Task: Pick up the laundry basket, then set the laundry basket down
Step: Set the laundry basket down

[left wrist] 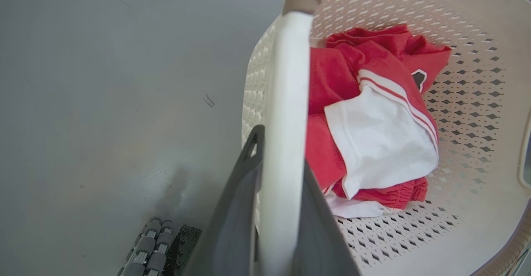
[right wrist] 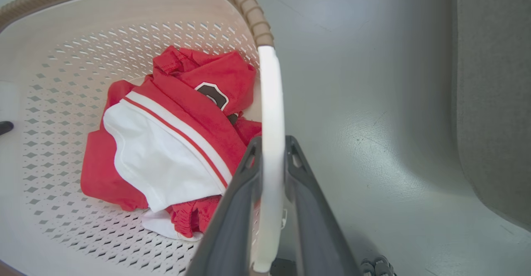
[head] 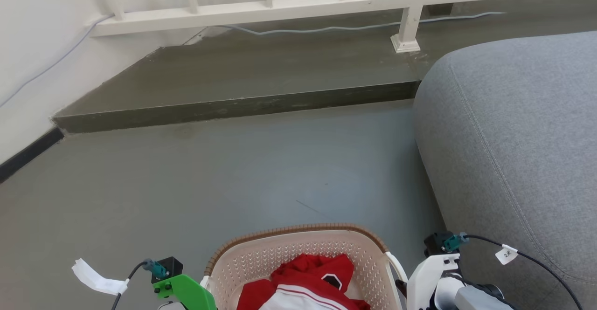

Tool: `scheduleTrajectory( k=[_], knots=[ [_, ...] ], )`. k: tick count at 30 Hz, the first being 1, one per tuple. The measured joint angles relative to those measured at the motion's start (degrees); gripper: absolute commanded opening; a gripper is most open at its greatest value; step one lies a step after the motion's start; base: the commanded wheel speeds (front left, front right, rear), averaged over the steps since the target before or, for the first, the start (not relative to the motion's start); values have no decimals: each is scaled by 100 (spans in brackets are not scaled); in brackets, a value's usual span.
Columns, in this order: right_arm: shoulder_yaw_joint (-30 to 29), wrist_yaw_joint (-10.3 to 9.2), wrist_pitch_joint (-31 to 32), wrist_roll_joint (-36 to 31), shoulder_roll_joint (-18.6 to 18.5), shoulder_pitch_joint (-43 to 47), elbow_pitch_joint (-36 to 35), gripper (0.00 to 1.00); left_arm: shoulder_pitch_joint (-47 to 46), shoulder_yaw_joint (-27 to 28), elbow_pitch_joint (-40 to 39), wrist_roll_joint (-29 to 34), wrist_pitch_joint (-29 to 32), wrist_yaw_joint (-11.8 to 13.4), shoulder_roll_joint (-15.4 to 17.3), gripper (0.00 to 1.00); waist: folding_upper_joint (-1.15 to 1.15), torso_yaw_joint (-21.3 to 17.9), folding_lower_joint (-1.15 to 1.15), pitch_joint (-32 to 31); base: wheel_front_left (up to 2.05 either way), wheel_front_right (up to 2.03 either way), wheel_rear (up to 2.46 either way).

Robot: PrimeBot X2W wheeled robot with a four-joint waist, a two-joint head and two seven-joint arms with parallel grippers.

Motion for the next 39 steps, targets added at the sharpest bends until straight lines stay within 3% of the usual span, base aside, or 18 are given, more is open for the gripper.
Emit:
scheduleTrajectory(
  k=[16, 39],
  knots=[
    [-1, 1, -256, -1, -20, -370, -3, 0, -220, -33, -7, 3, -318, 0, -1, 0, 0, 9, 0, 622, 0, 0, 0],
    [-177, -4, -972, -5, -231, -1683, -199, 0, -1702, -131, -167, 402, -1101, 205, 12, 0, 0, 103, 1, 2467, 0, 0, 0]
  ],
)
